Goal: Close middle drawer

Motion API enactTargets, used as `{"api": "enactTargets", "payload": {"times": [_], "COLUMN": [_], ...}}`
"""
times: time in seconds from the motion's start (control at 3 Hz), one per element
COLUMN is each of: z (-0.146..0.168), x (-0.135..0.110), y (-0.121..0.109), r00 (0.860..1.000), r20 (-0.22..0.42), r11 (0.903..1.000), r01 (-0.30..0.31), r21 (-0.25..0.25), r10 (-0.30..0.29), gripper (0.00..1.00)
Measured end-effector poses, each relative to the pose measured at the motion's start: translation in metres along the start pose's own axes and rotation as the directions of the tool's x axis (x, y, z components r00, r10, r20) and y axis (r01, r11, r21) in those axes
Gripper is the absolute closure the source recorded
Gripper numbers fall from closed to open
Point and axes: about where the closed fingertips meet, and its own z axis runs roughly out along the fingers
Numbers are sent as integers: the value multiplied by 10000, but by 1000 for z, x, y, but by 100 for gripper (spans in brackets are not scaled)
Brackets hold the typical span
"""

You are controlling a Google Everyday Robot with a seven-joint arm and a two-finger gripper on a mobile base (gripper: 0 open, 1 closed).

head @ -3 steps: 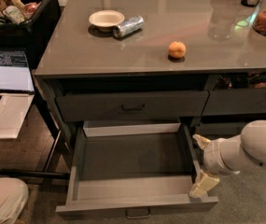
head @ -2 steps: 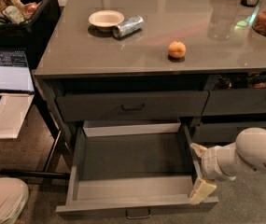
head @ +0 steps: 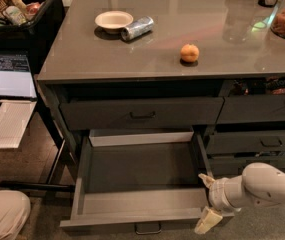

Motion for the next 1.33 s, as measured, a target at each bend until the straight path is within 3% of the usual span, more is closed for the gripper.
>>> {"api": "enactTargets", "payload": {"times": [0.33, 0.67, 1.0, 1.33], "z": [41, 51, 58, 60], "x": [20, 26, 29, 28], "y": [-4, -10, -19, -28], "r00": [9989, 9947, 9886, 9826], "r20": [468, 976, 1424, 1746], "r11": [9968, 9792, 9552, 9328], "r01": [43, 107, 40, -44], "r21": [797, 2026, 2959, 3603], "r10": [-80, -311, -483, -628], "gripper": [0, 0, 0, 17]}}
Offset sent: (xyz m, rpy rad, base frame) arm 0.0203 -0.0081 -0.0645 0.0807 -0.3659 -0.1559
